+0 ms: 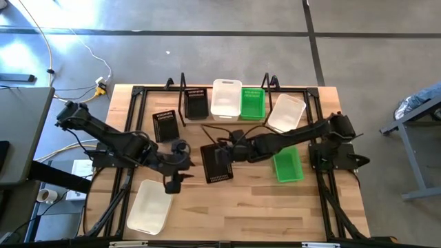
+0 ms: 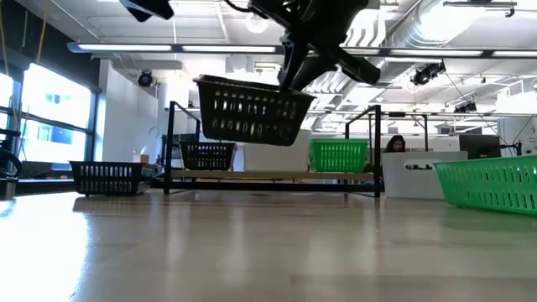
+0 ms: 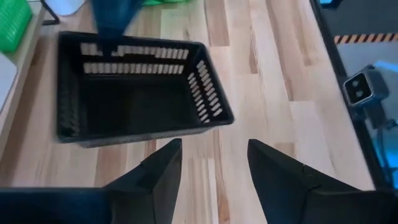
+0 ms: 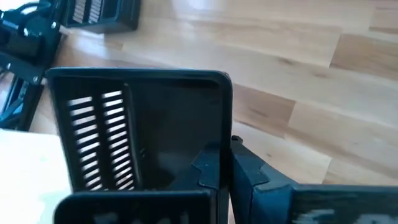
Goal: Stack baskets on shelf by color
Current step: Stack the bottom black basket on top of the other black basket on the shelf
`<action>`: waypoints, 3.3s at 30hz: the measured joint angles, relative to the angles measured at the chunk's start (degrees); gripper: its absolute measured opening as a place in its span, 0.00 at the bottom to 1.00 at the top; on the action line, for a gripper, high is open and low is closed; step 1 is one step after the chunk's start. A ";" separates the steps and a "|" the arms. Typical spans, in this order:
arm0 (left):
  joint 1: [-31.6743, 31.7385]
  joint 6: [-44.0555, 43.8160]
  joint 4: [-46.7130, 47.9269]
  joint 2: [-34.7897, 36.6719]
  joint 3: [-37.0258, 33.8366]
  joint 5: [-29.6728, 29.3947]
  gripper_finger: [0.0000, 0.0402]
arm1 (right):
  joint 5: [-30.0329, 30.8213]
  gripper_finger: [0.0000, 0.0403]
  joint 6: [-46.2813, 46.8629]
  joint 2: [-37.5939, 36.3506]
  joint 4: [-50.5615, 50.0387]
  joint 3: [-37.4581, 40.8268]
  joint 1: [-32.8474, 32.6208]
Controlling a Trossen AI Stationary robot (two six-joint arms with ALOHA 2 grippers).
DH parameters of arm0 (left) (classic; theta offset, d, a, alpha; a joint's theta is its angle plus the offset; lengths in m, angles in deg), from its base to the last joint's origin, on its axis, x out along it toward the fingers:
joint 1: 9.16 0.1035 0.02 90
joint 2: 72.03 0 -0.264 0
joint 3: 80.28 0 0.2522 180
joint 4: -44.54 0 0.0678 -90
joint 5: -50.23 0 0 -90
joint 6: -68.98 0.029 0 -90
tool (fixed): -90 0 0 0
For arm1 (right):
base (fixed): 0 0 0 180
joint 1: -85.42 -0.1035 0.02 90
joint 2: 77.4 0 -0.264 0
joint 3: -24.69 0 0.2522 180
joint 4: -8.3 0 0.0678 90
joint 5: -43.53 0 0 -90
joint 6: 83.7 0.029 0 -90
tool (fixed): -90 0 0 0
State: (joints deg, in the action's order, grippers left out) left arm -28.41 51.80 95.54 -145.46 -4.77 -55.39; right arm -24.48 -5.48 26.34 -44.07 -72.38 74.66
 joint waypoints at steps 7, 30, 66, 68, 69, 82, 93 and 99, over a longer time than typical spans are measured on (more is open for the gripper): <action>0.04 2.43 -0.73 -3.89 0.00 0.00 0.42 | 0.08 0.00 -1.08 0.00 3.40 0.02 2.45; 1.93 12.91 -3.57 -7.80 0.00 -2.16 0.42 | 0.03 0.00 -3.69 0.00 12.56 0.02 5.72; 4.81 11.73 1.98 -11.54 0.00 -10.11 0.02 | -0.18 0.00 -13.64 0.04 10.18 -5.92 6.00; 4.79 11.82 1.97 -11.53 0.00 -10.13 0.03 | -0.16 0.03 -14.26 0.04 10.23 -5.92 6.02; 4.79 11.83 1.96 -11.38 0.00 -10.00 0.03 | -0.16 0.04 -15.08 0.04 10.23 -5.92 6.00; 5.40 13.32 4.14 -9.42 0.02 -10.97 0.00 | -1.20 0.32 -25.53 -6.11 8.53 -5.99 7.40; 11.68 15.78 5.77 -2.80 0.03 -12.15 0.00 | -0.58 0.33 -41.51 -16.00 5.68 -6.03 7.96; 18.09 19.59 6.42 0.99 -0.07 -12.61 0.00 | 0.26 0.33 -48.10 -21.07 4.32 -6.03 10.13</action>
State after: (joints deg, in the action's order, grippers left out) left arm -10.32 71.39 101.95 -144.47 -4.83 -68.00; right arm -24.22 -53.58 5.27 -39.75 -78.41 84.80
